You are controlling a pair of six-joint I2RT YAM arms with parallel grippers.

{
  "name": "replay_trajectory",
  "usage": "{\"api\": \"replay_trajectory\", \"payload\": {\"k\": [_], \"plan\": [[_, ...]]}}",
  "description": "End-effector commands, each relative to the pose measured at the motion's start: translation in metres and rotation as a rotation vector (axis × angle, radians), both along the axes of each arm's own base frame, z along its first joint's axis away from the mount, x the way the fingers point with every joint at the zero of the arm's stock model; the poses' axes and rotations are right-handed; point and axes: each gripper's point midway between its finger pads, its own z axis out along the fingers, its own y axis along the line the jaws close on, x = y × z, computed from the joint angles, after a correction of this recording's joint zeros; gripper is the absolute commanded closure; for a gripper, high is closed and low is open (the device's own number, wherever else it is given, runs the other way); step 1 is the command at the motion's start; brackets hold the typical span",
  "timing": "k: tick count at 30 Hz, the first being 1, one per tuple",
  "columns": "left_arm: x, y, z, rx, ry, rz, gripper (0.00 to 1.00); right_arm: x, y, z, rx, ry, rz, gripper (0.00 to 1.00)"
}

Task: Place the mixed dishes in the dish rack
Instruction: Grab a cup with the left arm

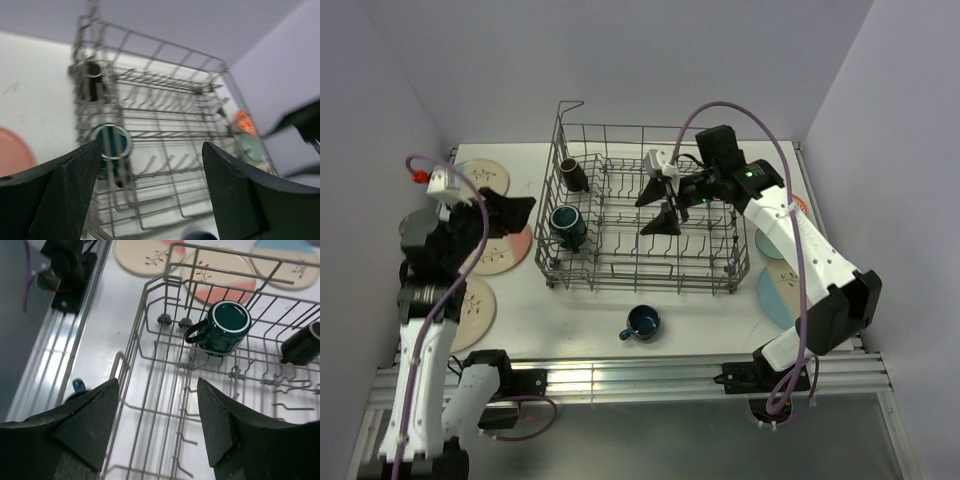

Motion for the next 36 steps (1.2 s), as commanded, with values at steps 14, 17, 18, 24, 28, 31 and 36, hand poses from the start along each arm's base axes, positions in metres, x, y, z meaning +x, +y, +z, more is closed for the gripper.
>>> {"api": "replay_trajectory", "payload": {"k": [14, 17, 18, 24, 28, 31, 36], "plan": [[-0.174, -0.058, -0.035, -0.130, 0.012, -0.366, 0.16, -0.075, -0.052, 0.016, 0.037, -0.136, 0.094, 0.29], [-0.168, -0.054, -0.048, -0.139, 0.042, -0.349, 0.15, -0.075, -0.057, 0.013, 0.046, -0.113, 0.066, 0.29], [-0.164, -0.053, -0.054, -0.144, 0.056, -0.338, 0.15, -0.076, -0.058, 0.013, 0.047, -0.108, 0.060, 0.29], [-0.157, -0.048, -0.060, -0.133, 0.055, -0.303, 0.15, -0.080, -0.065, 0.000, 0.029, -0.071, 0.024, 0.28], [-0.132, -0.033, -0.058, -0.093, 0.063, -0.229, 0.15, -0.078, -0.064, -0.002, 0.028, -0.034, 0.006, 0.28], [-0.108, -0.023, -0.034, -0.094, -0.017, -0.171, 0.13, -0.074, -0.063, -0.001, 0.029, -0.015, -0.008, 0.28], [-0.078, -0.024, 0.001, -0.119, -0.085, -0.177, 0.19, -0.066, -0.062, -0.002, 0.021, 0.008, -0.045, 0.28]]}}
